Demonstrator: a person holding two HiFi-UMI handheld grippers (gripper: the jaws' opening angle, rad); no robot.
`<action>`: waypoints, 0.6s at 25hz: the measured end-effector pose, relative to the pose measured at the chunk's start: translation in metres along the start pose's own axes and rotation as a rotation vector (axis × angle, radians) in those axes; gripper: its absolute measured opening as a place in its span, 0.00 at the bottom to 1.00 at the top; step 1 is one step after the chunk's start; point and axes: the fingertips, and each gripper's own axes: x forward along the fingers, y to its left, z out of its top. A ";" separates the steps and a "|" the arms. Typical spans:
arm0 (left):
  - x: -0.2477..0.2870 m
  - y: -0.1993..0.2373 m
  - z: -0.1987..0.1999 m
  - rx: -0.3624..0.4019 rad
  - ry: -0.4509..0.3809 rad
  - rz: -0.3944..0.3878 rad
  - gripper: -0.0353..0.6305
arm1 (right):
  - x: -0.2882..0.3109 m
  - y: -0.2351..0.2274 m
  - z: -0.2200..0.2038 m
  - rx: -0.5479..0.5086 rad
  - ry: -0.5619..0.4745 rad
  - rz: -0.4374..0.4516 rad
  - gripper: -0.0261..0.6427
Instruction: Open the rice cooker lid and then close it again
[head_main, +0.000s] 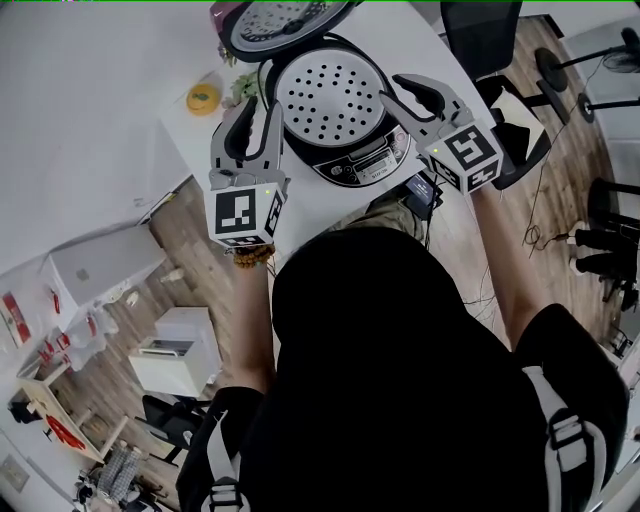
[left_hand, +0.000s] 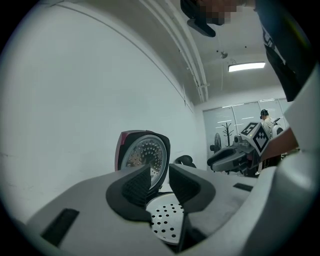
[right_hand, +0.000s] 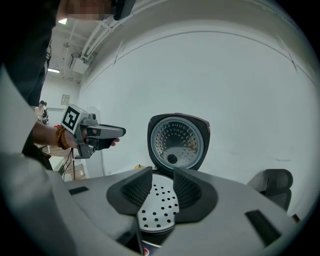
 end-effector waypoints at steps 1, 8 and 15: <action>0.000 0.002 0.003 0.005 -0.005 0.003 0.22 | 0.000 -0.002 0.002 -0.002 -0.005 -0.002 0.23; 0.008 0.016 0.028 0.033 -0.053 0.025 0.23 | 0.002 -0.016 0.022 -0.024 -0.043 -0.019 0.23; 0.013 0.020 0.044 0.043 -0.064 0.011 0.23 | 0.004 -0.028 0.038 -0.057 -0.063 -0.038 0.24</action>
